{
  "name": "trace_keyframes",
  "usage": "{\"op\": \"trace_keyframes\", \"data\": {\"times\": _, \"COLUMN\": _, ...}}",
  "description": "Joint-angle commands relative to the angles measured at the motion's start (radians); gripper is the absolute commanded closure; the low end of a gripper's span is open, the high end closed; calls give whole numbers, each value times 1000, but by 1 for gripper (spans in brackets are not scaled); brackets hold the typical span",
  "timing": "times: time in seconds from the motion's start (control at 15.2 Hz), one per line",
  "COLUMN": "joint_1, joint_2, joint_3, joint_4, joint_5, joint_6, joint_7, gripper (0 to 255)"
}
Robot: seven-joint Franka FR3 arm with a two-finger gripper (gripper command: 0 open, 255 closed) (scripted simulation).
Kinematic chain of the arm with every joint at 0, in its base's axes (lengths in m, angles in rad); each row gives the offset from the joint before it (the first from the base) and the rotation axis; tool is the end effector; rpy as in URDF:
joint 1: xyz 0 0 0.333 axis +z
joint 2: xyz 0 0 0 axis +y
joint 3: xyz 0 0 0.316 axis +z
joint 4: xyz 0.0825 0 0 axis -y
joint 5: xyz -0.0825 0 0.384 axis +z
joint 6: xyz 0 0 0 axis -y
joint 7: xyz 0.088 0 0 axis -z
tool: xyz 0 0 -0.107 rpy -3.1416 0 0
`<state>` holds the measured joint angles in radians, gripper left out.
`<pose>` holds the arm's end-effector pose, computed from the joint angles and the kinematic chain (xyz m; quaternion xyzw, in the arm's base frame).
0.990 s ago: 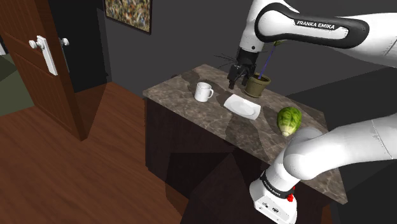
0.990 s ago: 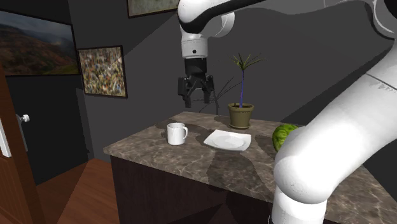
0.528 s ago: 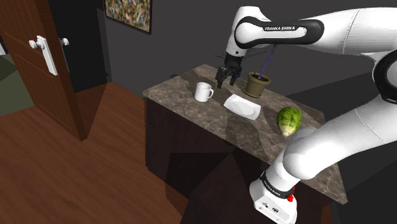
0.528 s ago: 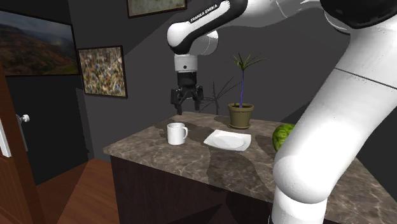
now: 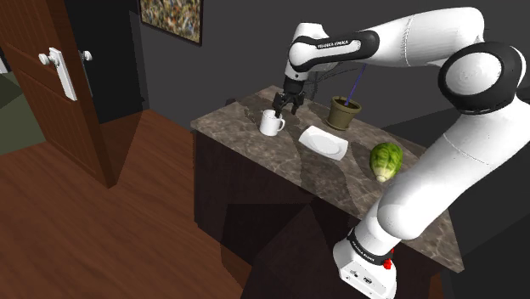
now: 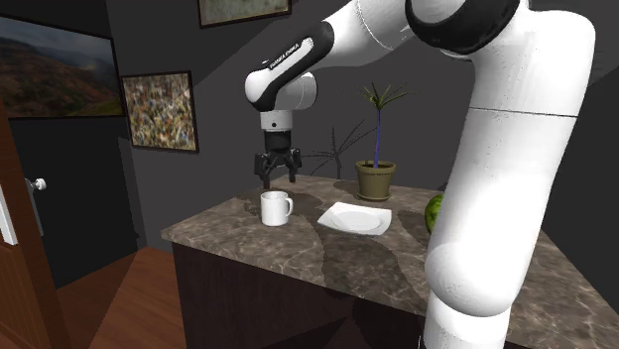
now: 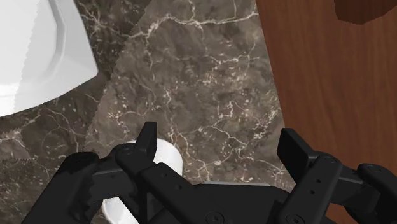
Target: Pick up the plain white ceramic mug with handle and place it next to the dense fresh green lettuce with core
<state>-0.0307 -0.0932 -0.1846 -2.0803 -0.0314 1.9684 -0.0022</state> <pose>0.5106 -0.1156 0.4660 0.9950 -0.0997 -0.0107 0.0048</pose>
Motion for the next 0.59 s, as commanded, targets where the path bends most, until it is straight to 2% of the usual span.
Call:
{"op": "trace_keyframes", "data": {"times": 0.0, "joint_1": -5, "joint_2": 78, "joint_3": -10, "joint_4": 54, "joint_5": 16, "joint_6": 29, "joint_7": -18, "gripper": 0}}
{"op": "trace_keyframes", "data": {"times": 0.53, "joint_1": -44, "joint_2": 386, "joint_3": -23, "joint_4": 321, "joint_5": 95, "joint_6": 79, "joint_7": -84, "gripper": 0}}
